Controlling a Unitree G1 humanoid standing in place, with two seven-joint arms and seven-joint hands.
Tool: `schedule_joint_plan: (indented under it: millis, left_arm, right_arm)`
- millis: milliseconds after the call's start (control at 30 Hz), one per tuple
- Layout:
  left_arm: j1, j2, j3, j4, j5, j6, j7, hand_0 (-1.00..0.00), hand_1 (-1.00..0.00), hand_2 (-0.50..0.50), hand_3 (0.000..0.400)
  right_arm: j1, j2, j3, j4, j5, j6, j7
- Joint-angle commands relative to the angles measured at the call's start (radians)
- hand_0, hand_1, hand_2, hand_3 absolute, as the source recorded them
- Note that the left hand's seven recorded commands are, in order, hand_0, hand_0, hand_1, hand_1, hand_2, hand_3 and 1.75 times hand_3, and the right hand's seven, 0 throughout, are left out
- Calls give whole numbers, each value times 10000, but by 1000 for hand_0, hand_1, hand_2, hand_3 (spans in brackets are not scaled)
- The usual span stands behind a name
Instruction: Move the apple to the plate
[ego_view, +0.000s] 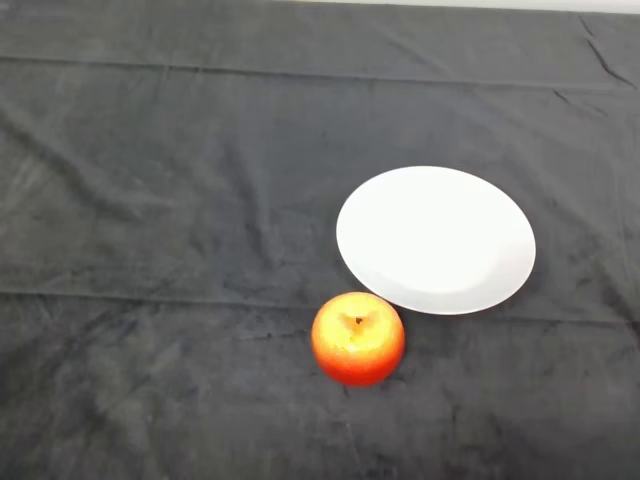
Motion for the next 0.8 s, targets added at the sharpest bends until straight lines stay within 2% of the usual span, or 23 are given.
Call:
schedule_joint_plan:
  millis: [33,500,800]
  left_arm:
    - [-504,163,205,506,161,-255,-93,0,0,0,0]
    - [-731,151,141,434,298,-386,-165,0,0,0,0]
    - [-921,-135,-292,149,806,-668,6,0,0,0,0]
  right_arm:
    - [-280,-214,-186,256,-13,31,43]
    - [-281,-214,-188,257,-15,31,44]
    - [-280,-214,-189,256,-16,31,44]
